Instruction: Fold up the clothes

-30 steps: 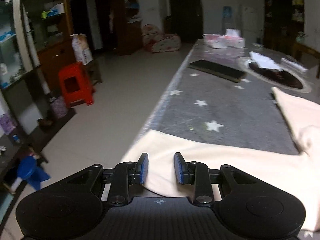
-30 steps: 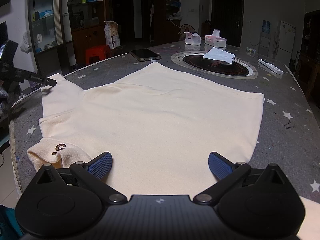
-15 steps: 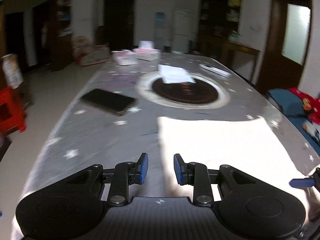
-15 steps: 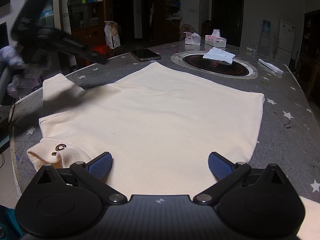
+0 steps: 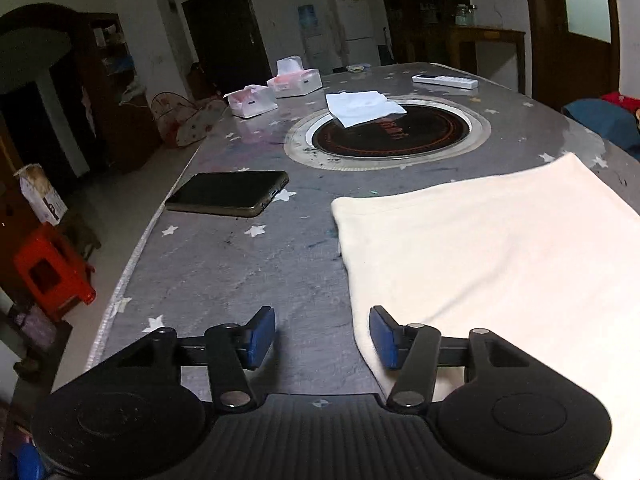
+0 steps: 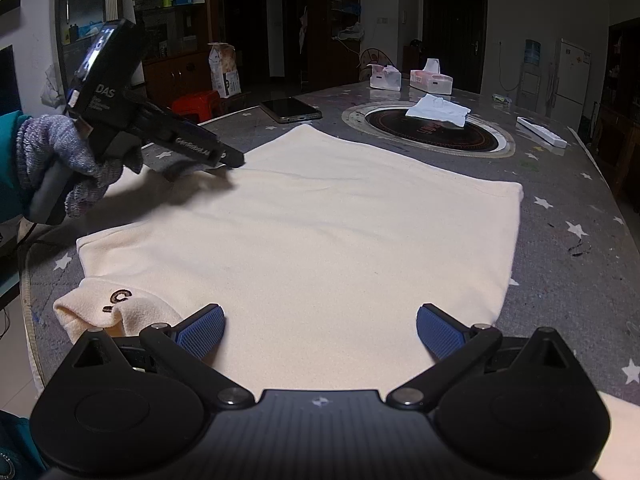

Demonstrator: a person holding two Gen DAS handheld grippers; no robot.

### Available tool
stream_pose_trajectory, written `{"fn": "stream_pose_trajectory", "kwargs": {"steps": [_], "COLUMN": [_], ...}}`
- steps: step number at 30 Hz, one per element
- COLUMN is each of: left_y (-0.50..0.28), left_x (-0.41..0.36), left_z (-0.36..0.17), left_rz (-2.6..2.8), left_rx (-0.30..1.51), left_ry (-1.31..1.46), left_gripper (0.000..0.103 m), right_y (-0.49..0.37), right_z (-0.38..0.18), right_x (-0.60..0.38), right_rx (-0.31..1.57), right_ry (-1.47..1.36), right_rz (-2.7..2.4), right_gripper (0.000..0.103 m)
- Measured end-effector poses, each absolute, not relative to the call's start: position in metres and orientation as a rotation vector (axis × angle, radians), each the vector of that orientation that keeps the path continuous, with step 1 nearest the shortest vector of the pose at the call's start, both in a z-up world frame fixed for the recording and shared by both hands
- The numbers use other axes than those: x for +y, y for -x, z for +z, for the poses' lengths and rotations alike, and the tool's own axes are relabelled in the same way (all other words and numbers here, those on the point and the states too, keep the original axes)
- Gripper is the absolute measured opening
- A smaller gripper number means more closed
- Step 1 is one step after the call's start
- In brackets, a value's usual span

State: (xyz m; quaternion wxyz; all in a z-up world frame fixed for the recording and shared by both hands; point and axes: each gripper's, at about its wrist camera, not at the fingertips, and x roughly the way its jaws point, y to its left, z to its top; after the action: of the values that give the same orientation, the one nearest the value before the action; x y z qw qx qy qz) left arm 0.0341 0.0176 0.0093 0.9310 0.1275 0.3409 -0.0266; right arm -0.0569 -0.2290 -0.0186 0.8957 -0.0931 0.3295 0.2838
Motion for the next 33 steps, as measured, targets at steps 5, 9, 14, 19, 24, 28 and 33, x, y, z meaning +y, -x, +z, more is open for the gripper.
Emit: {"fn": "stream_pose_trajectory", "kwargs": {"steps": [5,9,14,19,24,28,33], "left_y": [-0.012,-0.007,-0.003,0.0,-0.015,-0.027,-0.036], "left_x": [0.002,-0.006,0.018,0.017,-0.003,-0.004,0.005], "left_z": [0.024,0.013,0.003,0.015,0.008,0.003,0.003], "left_rz": [-0.134,-0.123,-0.047,-0.052,-0.077,-0.055,-0.017], "left_rx": [0.638,0.657,0.683,0.655,0.666,0.682,0.692], "left_ry": [-0.239,-0.294,-0.279,-0.257,-0.285,-0.27,-0.276], "left_gripper": [0.06,0.06,0.062,0.066,0.068,0.071,0.08], "right_y": [0.057,0.056,0.056,0.055,0.055,0.055,0.055], "right_z": [-0.019,-0.018,-0.018,-0.018,-0.019,-0.019,-0.019], "right_x": [-0.229,-0.229,-0.23,-0.23,-0.23,-0.23,-0.23], "right_rx": [0.683,0.683,0.683,0.683,0.683,0.683,0.683], "right_ry": [0.192,0.192,0.192,0.192,0.192,0.192,0.192], "right_rz": [0.588,0.589,0.589,0.589,0.589,0.589,0.589], "right_gripper": [0.103,0.103,0.103,0.103,0.103,0.103,0.103]}}
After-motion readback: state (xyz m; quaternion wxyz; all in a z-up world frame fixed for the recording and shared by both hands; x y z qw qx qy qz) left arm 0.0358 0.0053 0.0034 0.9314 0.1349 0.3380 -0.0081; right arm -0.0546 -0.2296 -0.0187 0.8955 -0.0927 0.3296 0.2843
